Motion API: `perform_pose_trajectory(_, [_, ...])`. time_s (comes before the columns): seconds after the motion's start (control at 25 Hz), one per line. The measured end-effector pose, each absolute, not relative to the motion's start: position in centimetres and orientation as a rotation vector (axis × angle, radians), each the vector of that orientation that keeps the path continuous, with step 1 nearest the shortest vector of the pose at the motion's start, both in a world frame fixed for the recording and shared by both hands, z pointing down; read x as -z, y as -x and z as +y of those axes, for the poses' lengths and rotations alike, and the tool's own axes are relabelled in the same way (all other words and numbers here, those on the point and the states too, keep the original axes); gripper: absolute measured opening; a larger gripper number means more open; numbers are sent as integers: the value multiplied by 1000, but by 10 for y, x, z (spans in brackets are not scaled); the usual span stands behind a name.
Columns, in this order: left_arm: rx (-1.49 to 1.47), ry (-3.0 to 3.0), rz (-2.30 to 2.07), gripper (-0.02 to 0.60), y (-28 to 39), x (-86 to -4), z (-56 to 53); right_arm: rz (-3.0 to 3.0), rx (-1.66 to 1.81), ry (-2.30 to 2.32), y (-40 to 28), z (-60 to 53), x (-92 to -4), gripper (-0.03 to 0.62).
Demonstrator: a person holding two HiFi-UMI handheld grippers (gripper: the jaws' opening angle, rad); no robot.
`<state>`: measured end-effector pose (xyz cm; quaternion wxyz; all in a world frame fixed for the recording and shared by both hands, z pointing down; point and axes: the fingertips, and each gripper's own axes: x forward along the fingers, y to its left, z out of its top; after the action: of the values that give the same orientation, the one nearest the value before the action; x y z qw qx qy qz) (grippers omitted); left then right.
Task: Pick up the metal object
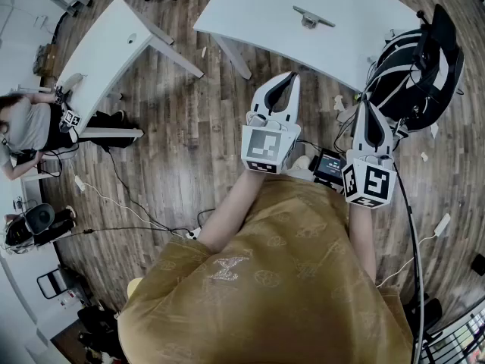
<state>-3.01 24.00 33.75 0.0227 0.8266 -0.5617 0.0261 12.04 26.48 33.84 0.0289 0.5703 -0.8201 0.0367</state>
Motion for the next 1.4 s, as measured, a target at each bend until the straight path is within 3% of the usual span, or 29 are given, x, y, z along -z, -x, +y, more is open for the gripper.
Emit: perform_pose_trajectory(1.4, [-134,-2622,-1630,6,76,-371,60,-2422,-99,-1866,-66,100,-355,8])
